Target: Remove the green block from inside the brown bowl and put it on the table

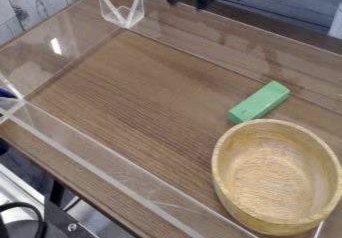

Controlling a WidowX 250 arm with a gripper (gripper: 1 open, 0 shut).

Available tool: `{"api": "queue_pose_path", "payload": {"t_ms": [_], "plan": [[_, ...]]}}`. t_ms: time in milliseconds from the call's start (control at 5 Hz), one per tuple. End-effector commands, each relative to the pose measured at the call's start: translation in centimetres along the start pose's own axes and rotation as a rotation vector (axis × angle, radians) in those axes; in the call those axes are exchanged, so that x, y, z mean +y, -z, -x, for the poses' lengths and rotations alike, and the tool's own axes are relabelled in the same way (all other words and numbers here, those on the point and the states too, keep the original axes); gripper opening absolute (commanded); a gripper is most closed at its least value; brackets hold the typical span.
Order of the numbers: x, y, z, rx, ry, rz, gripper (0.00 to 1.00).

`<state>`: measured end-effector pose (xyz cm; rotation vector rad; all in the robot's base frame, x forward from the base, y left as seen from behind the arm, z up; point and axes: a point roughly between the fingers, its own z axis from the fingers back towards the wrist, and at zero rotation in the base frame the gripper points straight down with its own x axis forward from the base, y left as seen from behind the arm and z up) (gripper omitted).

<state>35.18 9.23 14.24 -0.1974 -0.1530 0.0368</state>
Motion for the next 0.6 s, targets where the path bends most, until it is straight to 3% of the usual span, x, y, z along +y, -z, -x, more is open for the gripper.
{"api": "queue_pose_path", "payload": {"t_ms": [0,400], "plan": [[-0.4,-1.1,-0.7,-0.05,0.034,-0.033,0.0],[-0.9,2.4,-0.8,0.0,0.074,-0.039,0.0]]}}
